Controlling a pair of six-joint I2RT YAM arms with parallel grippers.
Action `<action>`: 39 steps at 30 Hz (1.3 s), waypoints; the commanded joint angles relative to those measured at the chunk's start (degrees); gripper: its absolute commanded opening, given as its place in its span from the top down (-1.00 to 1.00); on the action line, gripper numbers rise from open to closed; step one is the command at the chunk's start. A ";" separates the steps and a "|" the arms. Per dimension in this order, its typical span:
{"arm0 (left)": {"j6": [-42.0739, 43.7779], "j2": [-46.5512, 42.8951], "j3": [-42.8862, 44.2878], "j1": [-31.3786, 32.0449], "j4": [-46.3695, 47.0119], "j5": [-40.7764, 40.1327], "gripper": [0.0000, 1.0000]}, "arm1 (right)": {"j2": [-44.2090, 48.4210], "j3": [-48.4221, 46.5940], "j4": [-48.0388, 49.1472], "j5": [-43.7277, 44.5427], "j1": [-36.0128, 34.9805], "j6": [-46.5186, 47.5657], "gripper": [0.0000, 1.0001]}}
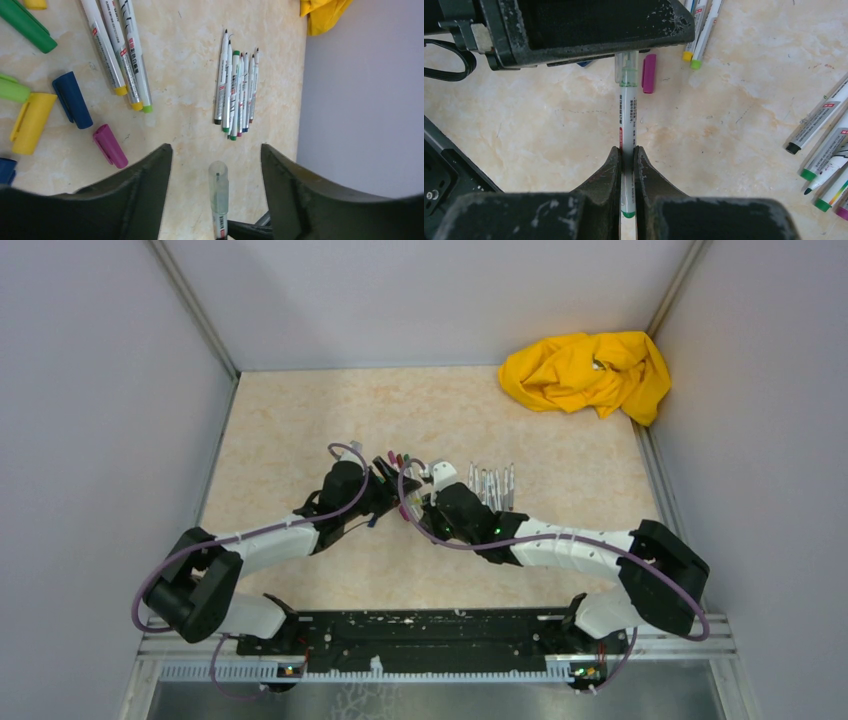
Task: Open the pen caps
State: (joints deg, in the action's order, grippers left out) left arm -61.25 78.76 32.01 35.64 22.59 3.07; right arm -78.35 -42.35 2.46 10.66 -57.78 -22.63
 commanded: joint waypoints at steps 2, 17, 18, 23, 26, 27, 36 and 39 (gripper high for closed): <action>-0.77 0.34 0.66 0.33 1.12 -0.15 -0.13 | 0.31 -0.79 3.27 1.11 -1.04 -0.58 1.00; -0.85 1.13 -0.31 0.76 3.65 1.31 1.00 | -1.10 -1.73 3.31 1.99 -1.08 -0.30 1.00; -0.73 1.05 -0.36 0.92 3.81 1.09 1.00 | -1.00 -1.77 3.15 2.14 -1.09 -0.17 1.00; 0.42 -0.55 0.28 1.00 3.05 -1.38 1.00 | -0.40 -0.03 3.43 2.01 -1.10 -0.08 1.00; 1.10 -1.88 2.54 0.49 -0.65 -4.99 1.00 | 0.70 2.99 4.42 0.90 -1.15 -0.75 1.00; 1.13 -2.24 3.36 0.00 -1.60 -5.39 1.00 | 1.23 4.23 4.85 0.74 -1.23 -0.93 1.00; -2.82 -2.48 7.97 -10.27 -2.46 3.21 1.00 | 9.87 16.10 7.20 1.62 -2.59 -4.78 1.00; -3.78 -2.27 8.54 -12.45 -2.29 5.02 1.00 | 13.22 18.33 6.54 2.94 -2.86 -5.60 1.00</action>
State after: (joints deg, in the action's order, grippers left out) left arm -64.05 78.32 36.88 30.02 16.21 14.20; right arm -69.17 -29.36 20.34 13.52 -58.70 -26.63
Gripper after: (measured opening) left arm 0.147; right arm 0.043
